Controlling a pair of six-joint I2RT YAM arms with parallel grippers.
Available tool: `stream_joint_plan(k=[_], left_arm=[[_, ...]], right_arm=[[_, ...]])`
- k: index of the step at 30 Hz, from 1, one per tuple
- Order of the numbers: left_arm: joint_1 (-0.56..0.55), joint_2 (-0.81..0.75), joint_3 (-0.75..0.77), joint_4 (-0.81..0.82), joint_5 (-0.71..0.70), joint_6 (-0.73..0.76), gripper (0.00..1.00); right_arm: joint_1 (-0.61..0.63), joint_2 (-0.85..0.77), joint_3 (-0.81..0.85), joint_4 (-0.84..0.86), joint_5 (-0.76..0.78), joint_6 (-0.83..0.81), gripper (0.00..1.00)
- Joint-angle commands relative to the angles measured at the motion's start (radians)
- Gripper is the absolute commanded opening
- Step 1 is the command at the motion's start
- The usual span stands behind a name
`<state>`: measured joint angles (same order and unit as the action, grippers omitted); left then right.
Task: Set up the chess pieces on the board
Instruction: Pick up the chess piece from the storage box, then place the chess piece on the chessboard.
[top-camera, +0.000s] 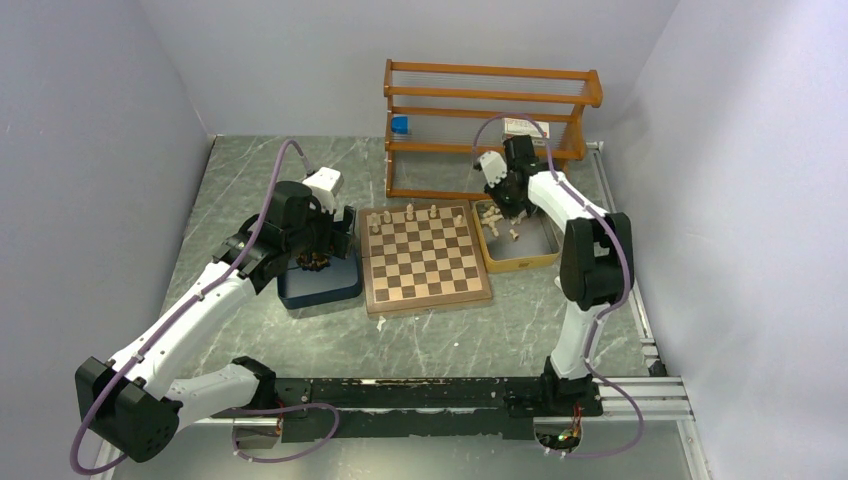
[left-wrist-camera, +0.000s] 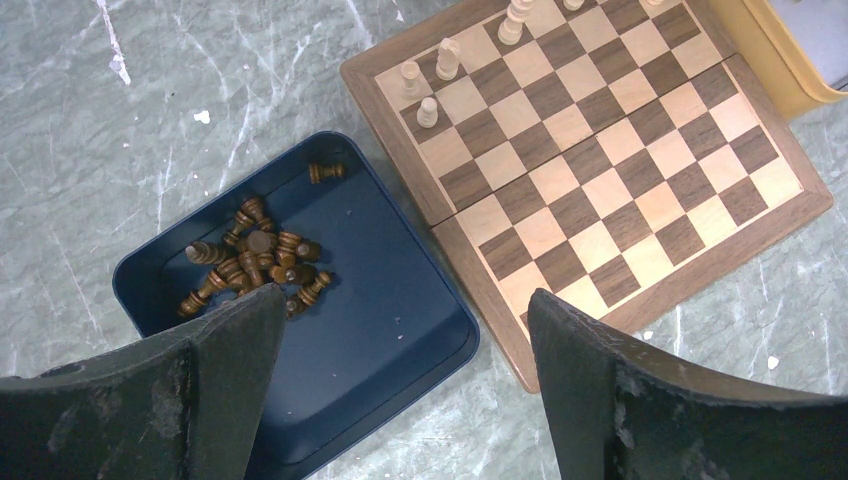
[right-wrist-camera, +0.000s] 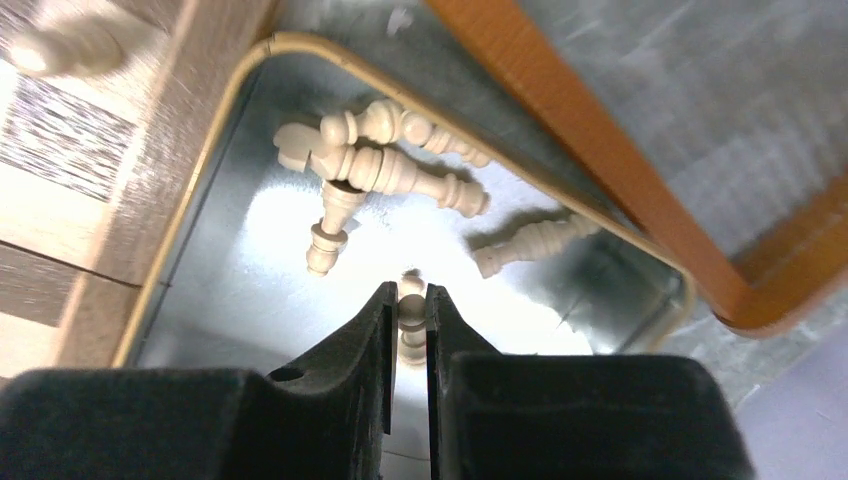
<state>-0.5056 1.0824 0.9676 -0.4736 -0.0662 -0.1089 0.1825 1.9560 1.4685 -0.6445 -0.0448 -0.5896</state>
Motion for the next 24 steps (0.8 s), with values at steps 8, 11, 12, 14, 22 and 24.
stream_joint_plan(k=[8, 11, 12, 14, 22, 24], left_arm=[[-0.003, -0.019, -0.003, 0.03, 0.019, 0.009, 0.94], [-0.004, -0.02, -0.005, 0.031, 0.017, 0.01, 0.94], [-0.003, -0.019, -0.004, 0.031, 0.017, 0.009, 0.94], [-0.004, -0.018, -0.004, 0.03, 0.017, 0.009, 0.94], [-0.004, -0.023, -0.006, 0.03, 0.008, 0.009, 0.94], [-0.004, -0.022, -0.006, 0.03, 0.01, 0.009, 0.94]], right_arm=[[-0.004, -0.186, -0.067, 0.211, -0.091, 0.249, 0.11], [-0.003, -0.273, -0.173, 0.358, -0.176, 0.327, 0.11], [-0.001, -0.299, -0.208, 0.413, -0.203, 0.356, 0.11], [0.007, -0.344, -0.281, 0.526, -0.261, 0.405, 0.12], [0.12, -0.464, -0.543, 0.919, -0.246, 0.479, 0.12], [0.152, -0.462, -0.576, 0.978, -0.215, 0.489, 0.13]])
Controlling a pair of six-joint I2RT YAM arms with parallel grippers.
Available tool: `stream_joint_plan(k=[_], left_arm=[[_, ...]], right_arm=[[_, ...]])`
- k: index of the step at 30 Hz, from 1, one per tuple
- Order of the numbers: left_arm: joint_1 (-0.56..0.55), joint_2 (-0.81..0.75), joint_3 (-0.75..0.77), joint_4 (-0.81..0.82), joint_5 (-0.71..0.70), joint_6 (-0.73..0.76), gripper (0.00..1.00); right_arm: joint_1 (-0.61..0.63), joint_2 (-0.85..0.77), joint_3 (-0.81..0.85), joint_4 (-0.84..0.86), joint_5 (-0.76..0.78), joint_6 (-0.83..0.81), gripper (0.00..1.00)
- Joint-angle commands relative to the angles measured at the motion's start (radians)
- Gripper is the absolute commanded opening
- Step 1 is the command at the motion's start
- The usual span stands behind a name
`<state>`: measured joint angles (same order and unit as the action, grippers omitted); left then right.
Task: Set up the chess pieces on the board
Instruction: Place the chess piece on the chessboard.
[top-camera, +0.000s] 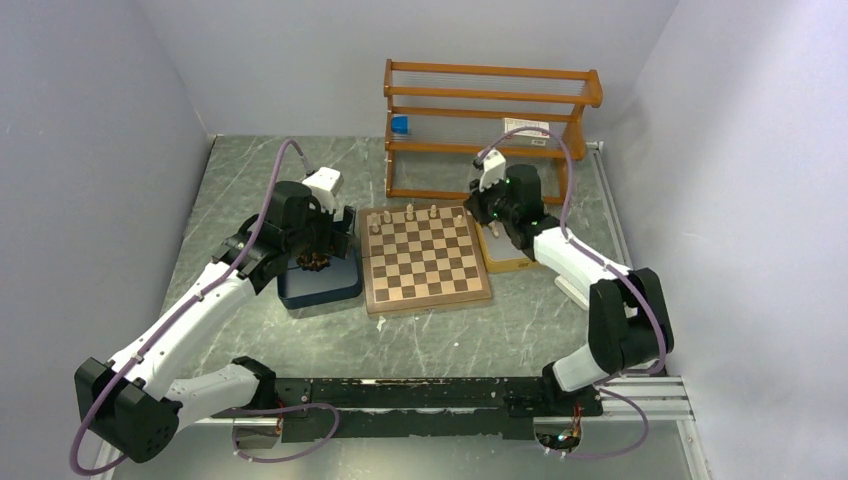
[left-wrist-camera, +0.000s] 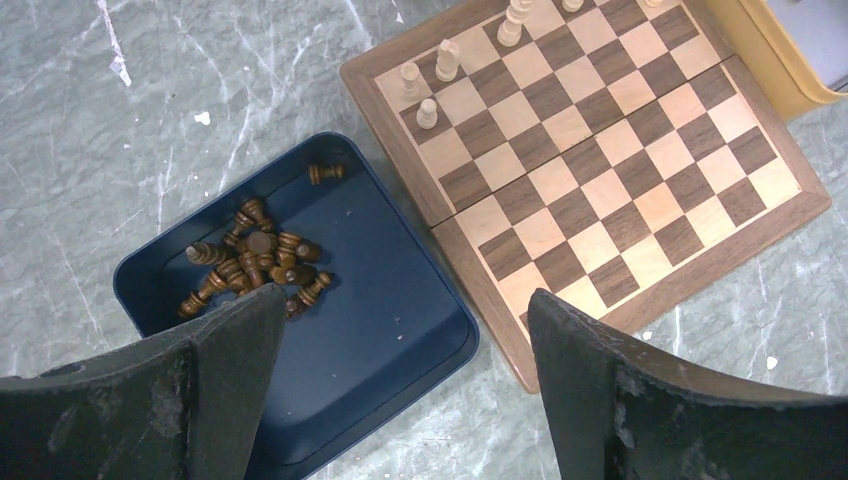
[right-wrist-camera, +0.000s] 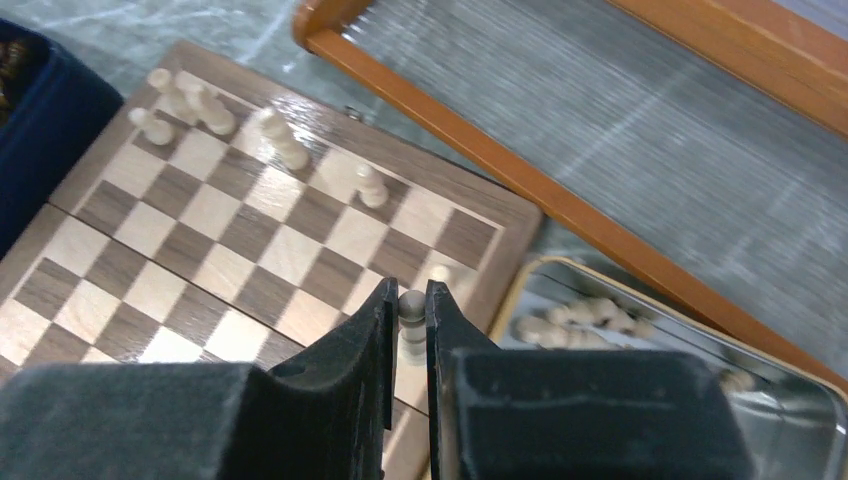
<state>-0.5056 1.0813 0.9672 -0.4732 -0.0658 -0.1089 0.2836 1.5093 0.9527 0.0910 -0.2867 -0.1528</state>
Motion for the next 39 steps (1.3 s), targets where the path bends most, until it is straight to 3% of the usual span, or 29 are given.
stream_joint_plan(k=[1, 14, 39], left_arm=[[-0.002, -0.02, -0.004, 0.029, 0.01, 0.009, 0.94], [-0.004, -0.031, -0.005, 0.027, 0.007, 0.009, 0.94], [-0.003, -0.033, -0.007, 0.028, 0.011, 0.011, 0.94]], right_arm=[[0.065, -0.012, -0.076, 0.27, 0.04, 0.06, 0.13], [0.223, 0.124, -0.17, 0.552, 0.28, 0.069, 0.14], [0.251, 0.303, -0.146, 0.638, 0.394, 0.096, 0.16]])
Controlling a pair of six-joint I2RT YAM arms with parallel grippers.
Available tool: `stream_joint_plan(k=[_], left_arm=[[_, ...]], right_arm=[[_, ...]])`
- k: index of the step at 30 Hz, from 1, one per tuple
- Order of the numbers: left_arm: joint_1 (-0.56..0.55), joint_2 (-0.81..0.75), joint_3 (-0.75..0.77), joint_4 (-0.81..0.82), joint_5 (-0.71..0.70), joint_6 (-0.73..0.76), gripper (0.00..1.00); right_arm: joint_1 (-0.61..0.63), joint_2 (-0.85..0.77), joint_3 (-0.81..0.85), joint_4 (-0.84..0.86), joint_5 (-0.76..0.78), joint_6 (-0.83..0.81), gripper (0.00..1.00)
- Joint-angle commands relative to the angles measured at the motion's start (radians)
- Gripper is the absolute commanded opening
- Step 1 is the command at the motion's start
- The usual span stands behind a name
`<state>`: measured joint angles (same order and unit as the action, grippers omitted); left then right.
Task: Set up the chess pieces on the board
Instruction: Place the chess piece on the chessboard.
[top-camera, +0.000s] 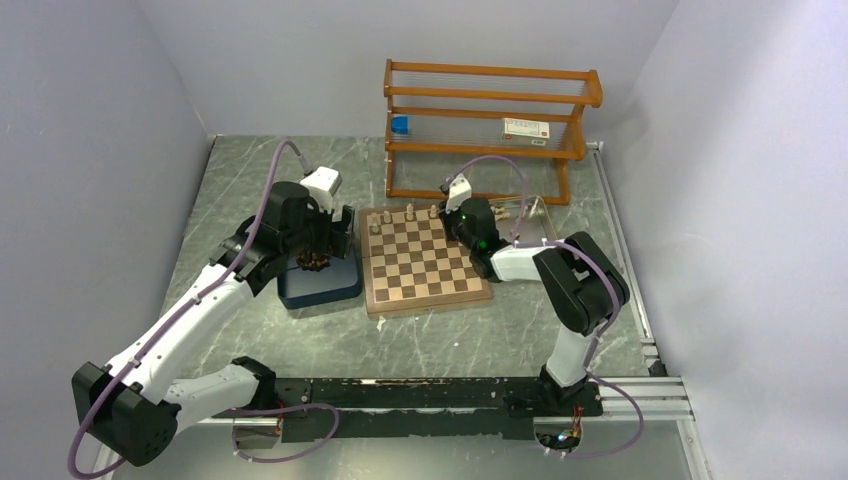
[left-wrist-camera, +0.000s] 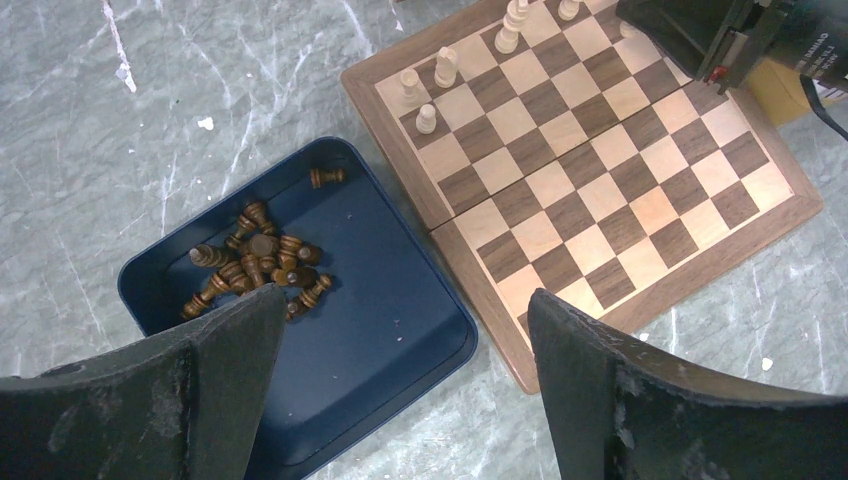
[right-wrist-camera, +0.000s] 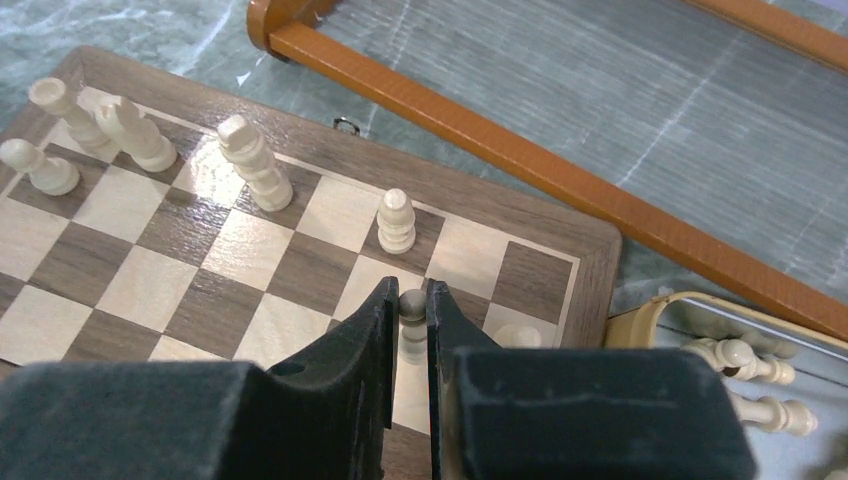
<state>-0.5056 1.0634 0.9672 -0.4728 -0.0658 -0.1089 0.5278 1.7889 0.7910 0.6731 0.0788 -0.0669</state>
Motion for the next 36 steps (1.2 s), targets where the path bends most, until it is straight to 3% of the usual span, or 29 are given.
stream_joint_plan(k=[1, 36], left_arm=[[-0.004, -0.014, -0.006, 0.028, 0.012, 0.011, 0.94], [-0.004, -0.011, -0.005, 0.03, 0.02, 0.012, 0.94]], right_arm=[[0.006, 0.027, 0.018, 0.053, 0.031, 0.011, 0.16], [0.006, 0.098, 0.055, 0.084, 0.084, -0.007, 0.19]])
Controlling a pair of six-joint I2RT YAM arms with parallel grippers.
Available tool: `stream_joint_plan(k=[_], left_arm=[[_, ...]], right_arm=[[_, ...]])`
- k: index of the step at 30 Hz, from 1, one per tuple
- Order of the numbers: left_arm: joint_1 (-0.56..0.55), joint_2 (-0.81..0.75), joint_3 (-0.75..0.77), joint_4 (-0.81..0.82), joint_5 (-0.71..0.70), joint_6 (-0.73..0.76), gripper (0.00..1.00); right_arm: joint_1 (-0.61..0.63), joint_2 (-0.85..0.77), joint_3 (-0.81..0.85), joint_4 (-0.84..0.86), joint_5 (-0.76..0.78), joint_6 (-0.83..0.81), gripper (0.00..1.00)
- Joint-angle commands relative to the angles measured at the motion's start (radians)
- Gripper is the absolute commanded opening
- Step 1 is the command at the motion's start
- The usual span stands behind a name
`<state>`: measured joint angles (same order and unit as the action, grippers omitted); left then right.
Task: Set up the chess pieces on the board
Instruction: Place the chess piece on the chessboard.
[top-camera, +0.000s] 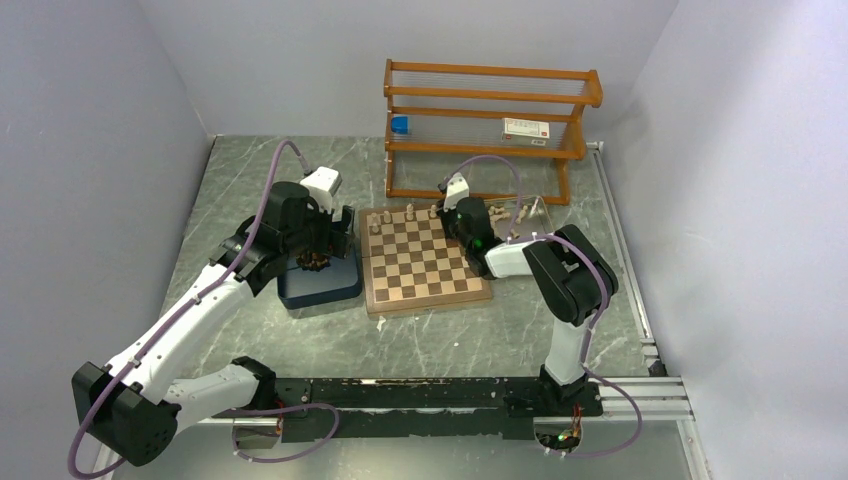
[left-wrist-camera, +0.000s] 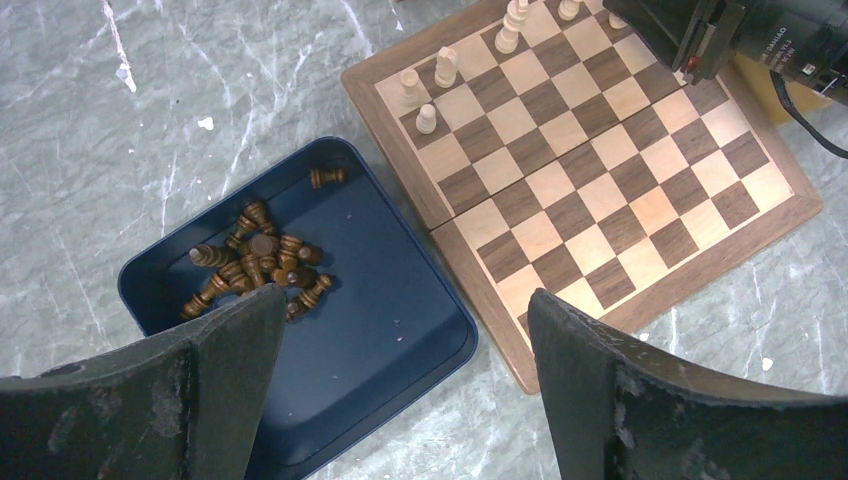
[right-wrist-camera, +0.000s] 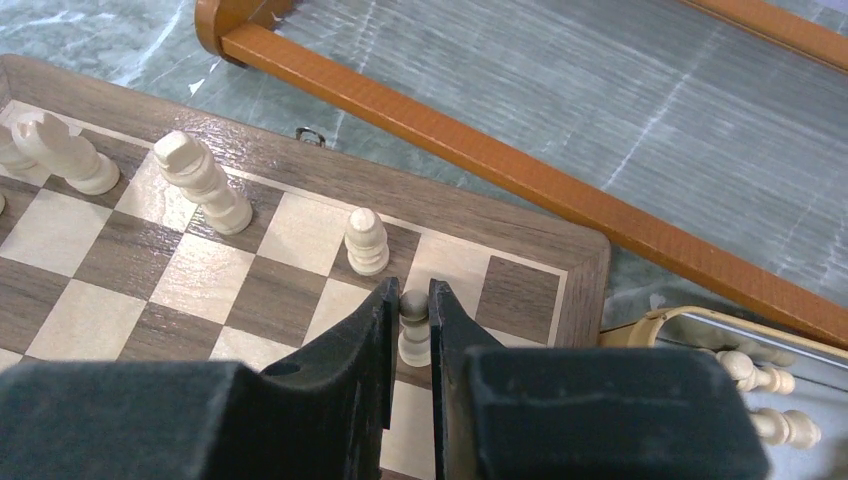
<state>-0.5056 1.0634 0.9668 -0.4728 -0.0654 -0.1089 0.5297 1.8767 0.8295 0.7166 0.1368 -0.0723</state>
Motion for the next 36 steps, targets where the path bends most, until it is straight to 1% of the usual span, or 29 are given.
stream_joint_plan(k=[1, 17, 30, 36], left_arm=[[-0.004, -0.01, -0.005, 0.03, 0.019, 0.012, 0.94], [-0.004, -0.013, -0.005, 0.03, 0.021, 0.012, 0.94], [-0.004, -0.014, -0.005, 0.028, 0.018, 0.012, 0.94], [-0.004, -0.017, -0.005, 0.028, 0.018, 0.012, 0.94]], right_arm=[[0.004, 0.01, 0.015, 0.042, 0.026, 0.0, 0.19], [0.004, 0.004, -0.003, 0.04, 0.029, 0.0, 0.24], [0.005, -0.017, -0.001, -0.012, 0.008, 0.01, 0.2], [0.004, -0.014, 0.03, -0.082, 0.02, 0.026, 0.19]])
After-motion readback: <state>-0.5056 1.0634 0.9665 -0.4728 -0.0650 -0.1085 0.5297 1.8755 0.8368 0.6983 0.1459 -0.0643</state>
